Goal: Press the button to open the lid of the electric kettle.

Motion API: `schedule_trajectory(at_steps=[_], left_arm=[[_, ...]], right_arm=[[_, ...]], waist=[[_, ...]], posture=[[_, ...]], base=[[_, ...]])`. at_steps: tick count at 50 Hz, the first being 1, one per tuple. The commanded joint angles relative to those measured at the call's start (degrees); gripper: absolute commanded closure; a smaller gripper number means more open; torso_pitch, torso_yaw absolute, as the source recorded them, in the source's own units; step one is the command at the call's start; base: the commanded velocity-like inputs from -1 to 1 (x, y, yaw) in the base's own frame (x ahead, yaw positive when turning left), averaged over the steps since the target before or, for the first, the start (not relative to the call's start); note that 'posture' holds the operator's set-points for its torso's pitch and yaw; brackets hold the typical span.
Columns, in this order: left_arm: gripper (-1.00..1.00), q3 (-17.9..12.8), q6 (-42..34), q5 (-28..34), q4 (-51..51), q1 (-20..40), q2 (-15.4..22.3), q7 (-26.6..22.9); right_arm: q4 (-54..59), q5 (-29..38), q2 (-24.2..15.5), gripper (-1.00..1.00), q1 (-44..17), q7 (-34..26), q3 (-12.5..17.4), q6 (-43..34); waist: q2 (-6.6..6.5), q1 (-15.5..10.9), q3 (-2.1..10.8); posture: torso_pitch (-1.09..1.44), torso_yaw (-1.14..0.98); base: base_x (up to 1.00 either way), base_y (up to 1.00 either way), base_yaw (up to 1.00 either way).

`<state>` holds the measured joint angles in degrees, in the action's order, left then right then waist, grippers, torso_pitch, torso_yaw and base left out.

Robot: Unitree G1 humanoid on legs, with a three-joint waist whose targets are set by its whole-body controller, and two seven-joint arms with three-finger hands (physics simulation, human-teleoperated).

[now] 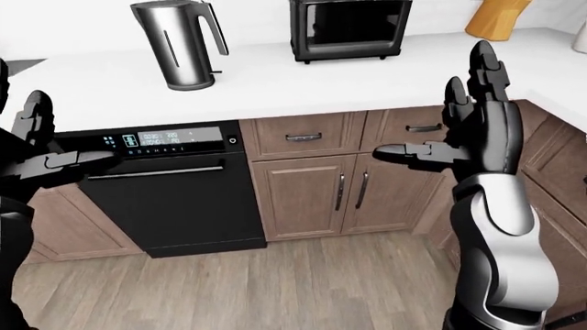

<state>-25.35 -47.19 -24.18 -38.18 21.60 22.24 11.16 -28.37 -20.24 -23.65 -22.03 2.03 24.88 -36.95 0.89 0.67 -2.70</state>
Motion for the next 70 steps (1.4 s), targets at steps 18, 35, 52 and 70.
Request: schedule_trajectory(at_steps=[18,35,52,70], left_arm=[[-1.0,-0.96,1.43,-0.7,-0.67,1.48,1.55,0.64],[-1.0,-1.54,1.21,-1.43,-0.78,1.54,2.52,0.91],[-1.0,-1.69,-0.38,-2.67,-1.64,2.76,3.4,1.81],[-1.0,-2.37,-1.02,-3.71,-1.96,3.43,4.0,2.39]], right_arm=[[-1.89,-4.67,-2.16,-1.0,-2.31,2.49,0.75,-1.2],[-2.87,-5.13,-2.69,-1.0,-2.35,2.52,0.81,-1.32],[-2.39,-5.22,-2.69,-1.0,-2.61,2.65,1.07,-1.06],[-3.11,-5.45,-3.83,-1.0,-3.96,3.93,1.32,-1.33]], waist=[[-1.55,-2.43,0.26],[-5.39,-0.54,0.1],[-0.91,-1.53,1.91],[-4.44,0.44,-0.44]], posture=[[0.0,0.0],[0.0,0.0],[0.0,0.0],[0.0,0.0]], base=[[0.41,0.57,0.0],[0.4,0.39,0.0],[0.4,0.08,0.0],[0.26,0.0,0.0]])
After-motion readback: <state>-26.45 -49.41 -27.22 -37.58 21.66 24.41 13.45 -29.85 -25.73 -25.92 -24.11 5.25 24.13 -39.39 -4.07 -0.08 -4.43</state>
